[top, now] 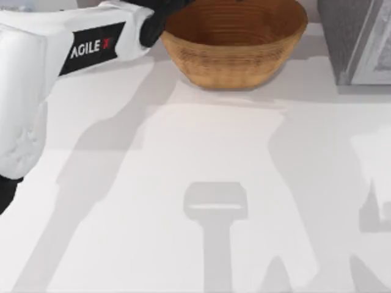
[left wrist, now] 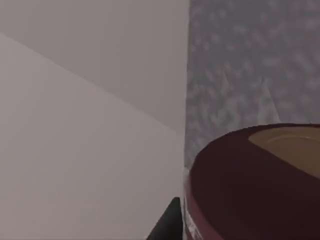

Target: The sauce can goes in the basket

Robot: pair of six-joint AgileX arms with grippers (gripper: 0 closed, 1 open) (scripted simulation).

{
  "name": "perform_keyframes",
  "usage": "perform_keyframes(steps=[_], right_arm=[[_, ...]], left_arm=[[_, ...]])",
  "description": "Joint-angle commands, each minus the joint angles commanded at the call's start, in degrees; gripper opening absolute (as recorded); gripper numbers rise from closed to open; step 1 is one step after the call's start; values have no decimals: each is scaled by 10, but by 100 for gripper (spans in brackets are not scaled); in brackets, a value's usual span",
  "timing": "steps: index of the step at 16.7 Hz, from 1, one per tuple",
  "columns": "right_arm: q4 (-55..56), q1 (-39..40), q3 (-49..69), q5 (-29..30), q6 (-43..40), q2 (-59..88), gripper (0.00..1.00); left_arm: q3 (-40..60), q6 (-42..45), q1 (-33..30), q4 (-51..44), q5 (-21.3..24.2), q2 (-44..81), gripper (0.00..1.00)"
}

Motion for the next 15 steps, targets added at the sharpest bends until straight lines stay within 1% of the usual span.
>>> perform_keyframes(steps=[9, 10, 15], right_arm=[[0, 0, 0, 0, 0, 0, 100], [0, 0, 0, 0, 0, 0, 100], [0, 0, 0, 0, 0, 0, 100]], left_arm=[[0, 0, 0, 0, 0, 0, 98], [0, 0, 0, 0, 0, 0, 100], [0, 0, 0, 0, 0, 0, 100]])
